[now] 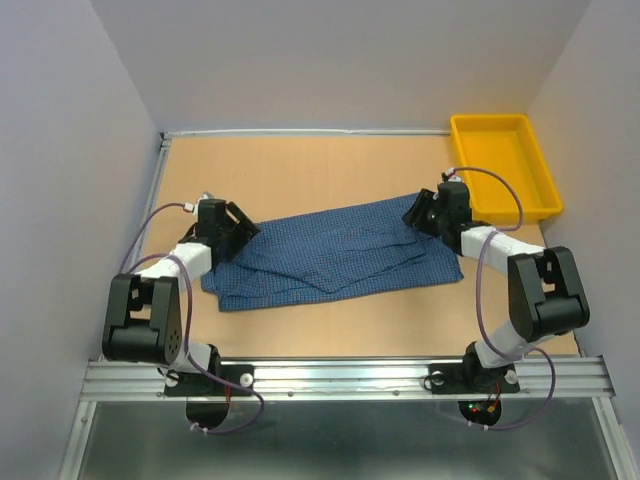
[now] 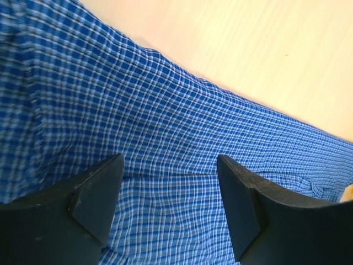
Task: Fold and stack the long sleeve shirts
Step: Fold the shirt
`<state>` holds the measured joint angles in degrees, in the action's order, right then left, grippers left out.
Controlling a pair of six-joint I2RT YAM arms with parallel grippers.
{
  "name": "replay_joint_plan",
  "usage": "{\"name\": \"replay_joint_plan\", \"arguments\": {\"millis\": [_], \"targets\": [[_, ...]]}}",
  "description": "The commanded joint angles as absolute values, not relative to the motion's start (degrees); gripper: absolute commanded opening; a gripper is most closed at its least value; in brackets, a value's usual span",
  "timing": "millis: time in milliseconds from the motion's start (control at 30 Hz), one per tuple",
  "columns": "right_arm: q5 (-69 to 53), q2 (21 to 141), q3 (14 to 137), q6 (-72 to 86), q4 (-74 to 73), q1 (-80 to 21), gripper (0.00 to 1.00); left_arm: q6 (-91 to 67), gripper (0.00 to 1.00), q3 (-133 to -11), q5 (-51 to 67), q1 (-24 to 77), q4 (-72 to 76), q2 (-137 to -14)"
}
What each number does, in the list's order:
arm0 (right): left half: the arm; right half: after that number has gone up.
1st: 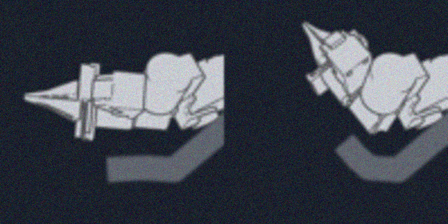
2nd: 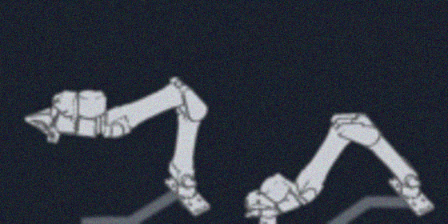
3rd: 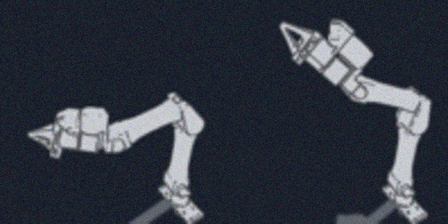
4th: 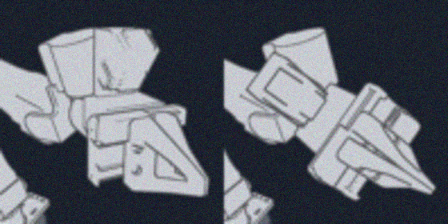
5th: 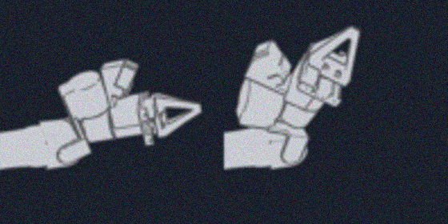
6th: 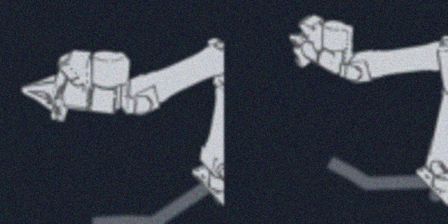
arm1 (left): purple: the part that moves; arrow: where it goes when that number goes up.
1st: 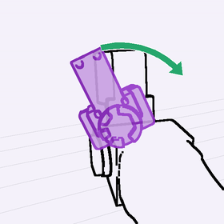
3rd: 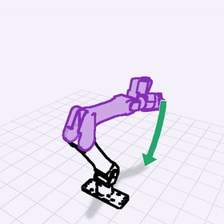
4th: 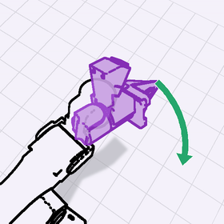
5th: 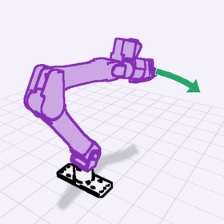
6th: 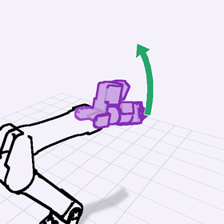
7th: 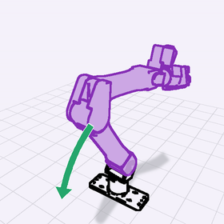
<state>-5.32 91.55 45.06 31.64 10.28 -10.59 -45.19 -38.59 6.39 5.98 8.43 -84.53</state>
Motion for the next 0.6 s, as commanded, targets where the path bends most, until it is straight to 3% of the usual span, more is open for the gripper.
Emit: {"name": "replay_joint_plan", "arguments": {"millis": [0, 267, 567], "targets": [[-0.26, 87.80, 52.89, 20.32, -8.04, -10.98, 0.54, -42.10, 0.81, -41.84, -2.43, 7.03, -2.35, -75.87], [1.41, 92.01, 54.31, 17.84, -16.43, -16.08, 0.54, -41.66, 0.80, -38.67, -9.84, 10.02, -7.82, -72.42], [0.44, 93.26, 50.63, 21.35, -22.05, -21.01, 0.54, -35.95, 0.78, -50.43, -10.10, 10.02, -7.73, -90.78]]}}
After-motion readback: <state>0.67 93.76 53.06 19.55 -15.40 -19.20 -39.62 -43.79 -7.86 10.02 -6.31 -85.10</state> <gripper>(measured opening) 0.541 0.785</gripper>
